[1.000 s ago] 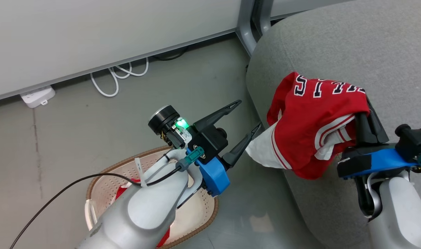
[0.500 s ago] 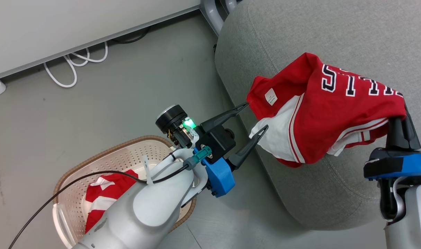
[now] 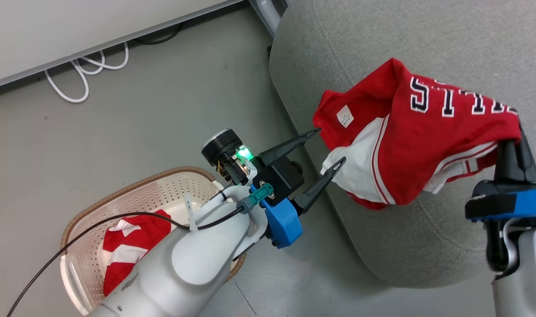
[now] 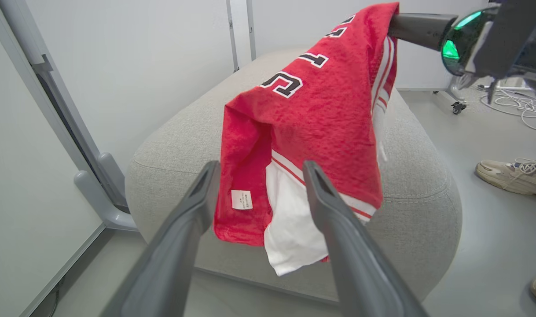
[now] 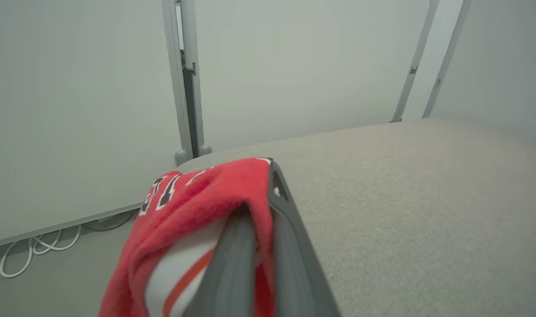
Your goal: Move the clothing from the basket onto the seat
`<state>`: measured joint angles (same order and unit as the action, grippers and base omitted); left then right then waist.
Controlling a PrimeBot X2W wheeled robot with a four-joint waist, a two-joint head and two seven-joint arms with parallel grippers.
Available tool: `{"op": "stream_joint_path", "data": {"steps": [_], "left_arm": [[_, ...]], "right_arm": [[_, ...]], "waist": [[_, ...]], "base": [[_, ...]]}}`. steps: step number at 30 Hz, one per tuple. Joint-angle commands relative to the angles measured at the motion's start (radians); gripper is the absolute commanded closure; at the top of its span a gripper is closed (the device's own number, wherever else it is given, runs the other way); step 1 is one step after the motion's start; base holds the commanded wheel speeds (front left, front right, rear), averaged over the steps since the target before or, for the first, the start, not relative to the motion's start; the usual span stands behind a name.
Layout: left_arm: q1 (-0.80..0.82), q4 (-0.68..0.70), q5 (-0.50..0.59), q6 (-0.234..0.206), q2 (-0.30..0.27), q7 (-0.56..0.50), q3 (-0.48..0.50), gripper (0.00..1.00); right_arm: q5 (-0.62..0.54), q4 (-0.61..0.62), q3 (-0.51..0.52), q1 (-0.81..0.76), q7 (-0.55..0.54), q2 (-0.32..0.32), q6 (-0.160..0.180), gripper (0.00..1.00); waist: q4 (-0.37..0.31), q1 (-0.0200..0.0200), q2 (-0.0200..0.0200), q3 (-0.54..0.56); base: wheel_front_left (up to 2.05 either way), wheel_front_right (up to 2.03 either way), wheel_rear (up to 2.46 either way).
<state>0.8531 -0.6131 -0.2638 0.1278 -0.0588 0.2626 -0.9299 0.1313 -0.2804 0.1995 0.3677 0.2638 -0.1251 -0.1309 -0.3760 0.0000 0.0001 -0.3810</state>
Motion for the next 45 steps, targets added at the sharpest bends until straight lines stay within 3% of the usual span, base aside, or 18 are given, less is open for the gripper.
{"op": "stream_joint_path", "data": {"steps": [1,10,19,23,29,37,45], "left_arm": [[0.011,0.0,-0.005,0.004,-0.007,0.003,0.002,0.0],[0.073,0.011,0.013,0.002,-0.006,0.003,0.011,0.0],[0.175,-0.01,0.048,0.0,-0.032,-0.002,0.007,0.0],[0.218,0.002,0.057,-0.01,-0.054,-0.019,0.013,0.0],[0.266,0.035,0.073,-0.014,-0.084,-0.047,0.01,0.0],[0.29,0.077,0.079,-0.022,-0.111,-0.073,0.006,0.0],[0.291,0.103,0.072,-0.029,-0.126,-0.086,0.001,0.0]], "right_arm": [[-0.007,0.012,-0.004,0.015,0.001,-0.015,0.0,1.0],[0.022,0.086,0.002,0.188,0.001,-0.125,0.0,1.0],[0.074,0.137,0.15,0.445,0.001,-0.308,0.0,1.0],[0.105,0.099,0.211,0.547,0.001,-0.4,0.0,1.0],[0.112,0.012,0.289,0.613,0.001,-0.463,0.0,1.0],[0.078,-0.162,0.312,0.584,0.001,-0.427,0.0,1.0],[0.069,-0.262,0.347,0.544,0.001,-0.323,0.0,1.0]], "waist": [[0.004,0.0,-0.0001,-0.006],[0.027,0.0,-0.0001,-0.117],[0.036,0.0,-0.0001,-0.305],[0.025,0.0,-0.0001,-0.382],[0.031,0.0,-0.0001,-0.469],[0.04,0.0,-0.0001,-0.532],[0.043,0.0,-0.0001,-0.545]], "base": [[0.0,0.0,0.0],[0.0,0.0,0.0],[0.0,0.0,0.0],[0.0,0.0,0.0],[0.0,0.0,0.0],[0.0,0.0,0.0],[0.0,0.0,0.0]]}}
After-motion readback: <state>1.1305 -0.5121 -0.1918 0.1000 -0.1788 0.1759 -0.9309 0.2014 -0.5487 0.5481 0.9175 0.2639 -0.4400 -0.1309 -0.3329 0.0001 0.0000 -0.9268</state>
